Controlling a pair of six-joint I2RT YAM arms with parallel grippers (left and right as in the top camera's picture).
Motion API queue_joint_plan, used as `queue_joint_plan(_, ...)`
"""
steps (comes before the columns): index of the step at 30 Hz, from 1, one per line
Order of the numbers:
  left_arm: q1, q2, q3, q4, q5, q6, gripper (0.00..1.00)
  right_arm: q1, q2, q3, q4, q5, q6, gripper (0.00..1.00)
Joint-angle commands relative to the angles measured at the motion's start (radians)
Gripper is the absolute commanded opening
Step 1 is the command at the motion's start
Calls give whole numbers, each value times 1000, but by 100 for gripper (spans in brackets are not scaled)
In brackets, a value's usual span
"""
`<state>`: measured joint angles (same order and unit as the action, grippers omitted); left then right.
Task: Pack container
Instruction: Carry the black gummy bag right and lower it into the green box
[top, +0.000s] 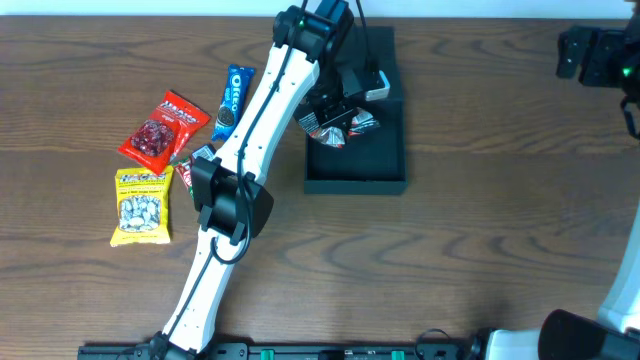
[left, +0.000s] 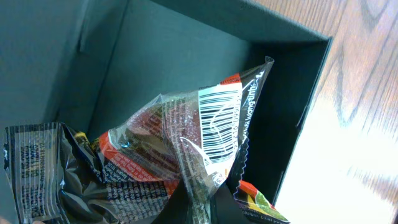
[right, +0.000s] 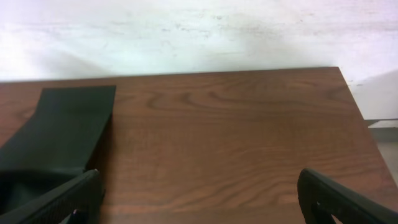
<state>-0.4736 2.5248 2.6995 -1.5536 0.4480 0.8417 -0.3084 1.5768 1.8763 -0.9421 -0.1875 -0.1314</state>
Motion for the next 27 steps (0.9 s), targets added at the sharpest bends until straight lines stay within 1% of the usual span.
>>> queue_joint_plan(1,0,0,0,-2,13,66,6,-6,-19,2,-12,-5,-47,99)
queue_joint_plan(3,0,0,0,-2,41,89,6,-6,-19,2,-19,-5,-50,99)
queue_joint_plan(5,0,0,0,-16,120,153,6,-6,-19,2,-21,-5,-50,99)
queue_joint_plan(6,0,0,0,-31,160,198,6,-6,-19,2,-20,-5,-50,99)
queue_joint_plan(7,0,0,0,-60,201,272,5,-6,-19,2,-19,-5,-50,99)
queue_joint_plan(8,0,0,0,-95,225,356,5,-6,-19,2,-19,-5,-50,99)
queue_joint_plan(9,0,0,0,-123,230,414,6,-6,-19,2,-20,-5,-50,99)
queue_joint_plan(10,0,0,-1,-136,224,445,6,-6,-19,2,-20,-5,-50,99)
queue_joint_plan(12,3,0,-1,-136,204,448,5,-6,-19,2,-19,-5,-51,99)
queue_joint_plan(17,6,0,-1,-136,139,532,6,-6,-19,2,-19,-5,-69,99)
queue_joint_plan(22,3,2,-17,-136,-15,629,6,-6,-19,2,-19,-5,-80,99)
queue_joint_plan(27,10,6,-30,-135,-38,664,6,-6,-19,2,-9,-5,-80,99)
